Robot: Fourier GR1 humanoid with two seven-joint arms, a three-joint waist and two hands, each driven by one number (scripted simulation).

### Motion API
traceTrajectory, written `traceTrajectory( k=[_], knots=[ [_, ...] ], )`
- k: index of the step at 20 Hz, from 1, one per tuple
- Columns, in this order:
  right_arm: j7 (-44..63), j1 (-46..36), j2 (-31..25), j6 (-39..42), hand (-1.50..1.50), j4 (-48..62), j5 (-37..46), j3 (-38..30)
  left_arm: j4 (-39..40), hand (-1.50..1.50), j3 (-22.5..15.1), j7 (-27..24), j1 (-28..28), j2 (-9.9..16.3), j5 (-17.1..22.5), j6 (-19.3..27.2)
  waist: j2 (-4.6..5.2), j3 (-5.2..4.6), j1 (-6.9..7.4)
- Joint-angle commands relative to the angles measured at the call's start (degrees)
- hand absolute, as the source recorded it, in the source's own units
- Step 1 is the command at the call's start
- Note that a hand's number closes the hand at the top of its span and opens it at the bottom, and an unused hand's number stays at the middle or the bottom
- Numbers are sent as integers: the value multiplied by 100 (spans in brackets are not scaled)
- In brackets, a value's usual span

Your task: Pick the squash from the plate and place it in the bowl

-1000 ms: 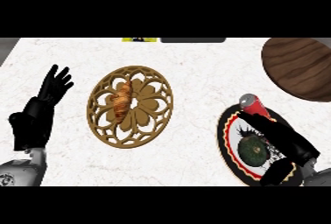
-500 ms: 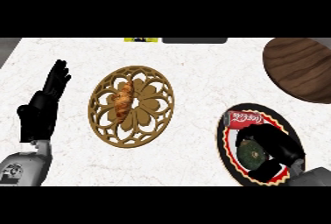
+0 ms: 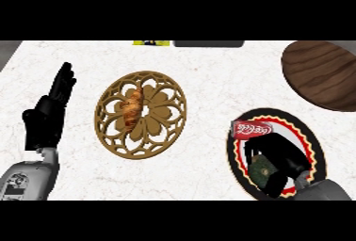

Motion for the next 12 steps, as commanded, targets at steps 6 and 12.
traceTrajectory(
  k=[6, 12],
  knots=[
    [1701, -221, 1383, 458, 150, -907, 798, 1145, 13, 0, -34, 23, -52, -110, -159, 53, 48, 84, 6],
    [1644, 387, 1820, -240, 150, -2087, 227, 663, 40, 0, 155, 227, -211, -18, -68, -10, 46, 89, -107]
  ],
)
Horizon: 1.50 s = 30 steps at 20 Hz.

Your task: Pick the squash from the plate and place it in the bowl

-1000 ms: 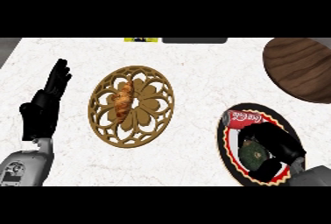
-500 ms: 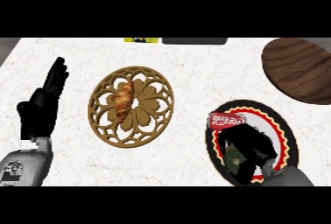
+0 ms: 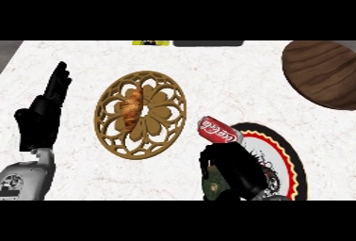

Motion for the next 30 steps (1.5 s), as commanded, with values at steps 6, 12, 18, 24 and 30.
traceTrajectory(
  k=[6, 12, 18, 24, 30],
  knots=[
    [745, 357, 420, -487, 150, -2149, -333, -809, -69, 0, -77, 180, -192, -121, -225, 159, 11, 22, -44],
    [1169, -283, 344, -565, 150, -1965, -123, -1806, 126, 0, 103, 192, -322, 12, -52, -137, 35, 22, 39],
    [427, -954, -167, -679, 150, -929, -1248, -3651, 158, 0, 309, -195, -13, 73, 142, -332, 47, 23, 78],
    [-526, -1814, -643, -1142, 150, 913, -1564, -4599, -295, 0, -288, 137, 182, -471, -343, 56, 57, 28, 151],
    [-1890, -2442, -1538, -1506, 150, 2759, -1714, -5380, 130, 0, 72, -368, 123, -218, -198, -159, 81, 27, 156]
  ],
)
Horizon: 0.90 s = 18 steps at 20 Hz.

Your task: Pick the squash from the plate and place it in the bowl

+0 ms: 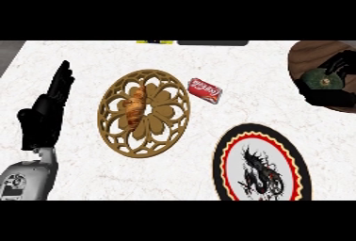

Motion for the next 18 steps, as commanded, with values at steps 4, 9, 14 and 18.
traceTrajectory(
  k=[4, 9, 14, 18],
  knots=[
    [-1700, -690, -871, -862, 150, 2493, 389, -536, 245, 0, 10, -190, -111, -56, -47, -25, 43, 4, 47],
    [-2165, -1161, -1259, -1914, 150, 3966, 1124, -537, 124, 0, 30, 20, -262, -36, -27, -47, 97, 12, 193],
    [-2512, -1724, -1824, -2337, 150, 5272, 1256, -786, -72, 0, -109, 132, -376, -136, -29, -80, 130, 26, 312],
    [-2710, -1910, -1809, -2157, 150, 6036, 902, -1110, 113, 0, -121, -198, -170, -200, -85, -27, 159, 31, 346]
  ],
)
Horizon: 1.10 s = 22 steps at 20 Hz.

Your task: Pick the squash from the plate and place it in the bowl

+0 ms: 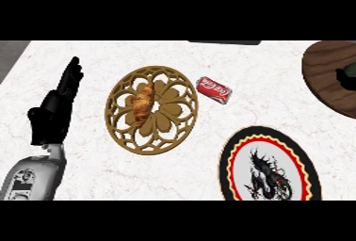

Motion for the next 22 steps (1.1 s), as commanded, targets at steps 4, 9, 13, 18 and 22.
traceTrajectory(
  k=[4, 9, 13, 18, 22],
  knots=[
    [-395, -299, -80, 430, -150, 1212, -230, -271, -28, 0, -47, 12, -101, -7, 46, -105, 68, 21, 147],
    [-1075, -454, -122, 963, -150, 1447, -676, -635, 82, 0, 160, 32, -208, 100, 159, -152, 65, 23, 104],
    [-1326, -704, -368, 1404, -150, 1572, -1031, -970, 235, 0, -70, 47, -267, -102, -100, 33, 57, 23, 18],
    [-1417, -714, -884, 1935, -150, 1802, -1333, -1299, 119, 0, -69, 26, -138, -197, -86, 108, 30, 16, -20],
    [-1635, -335, -1200, 2492, -150, 2021, -1482, -1446, -127, 0, 152, -48, 207, 86, 108, -129, -17, 13, -3]
  ],
)
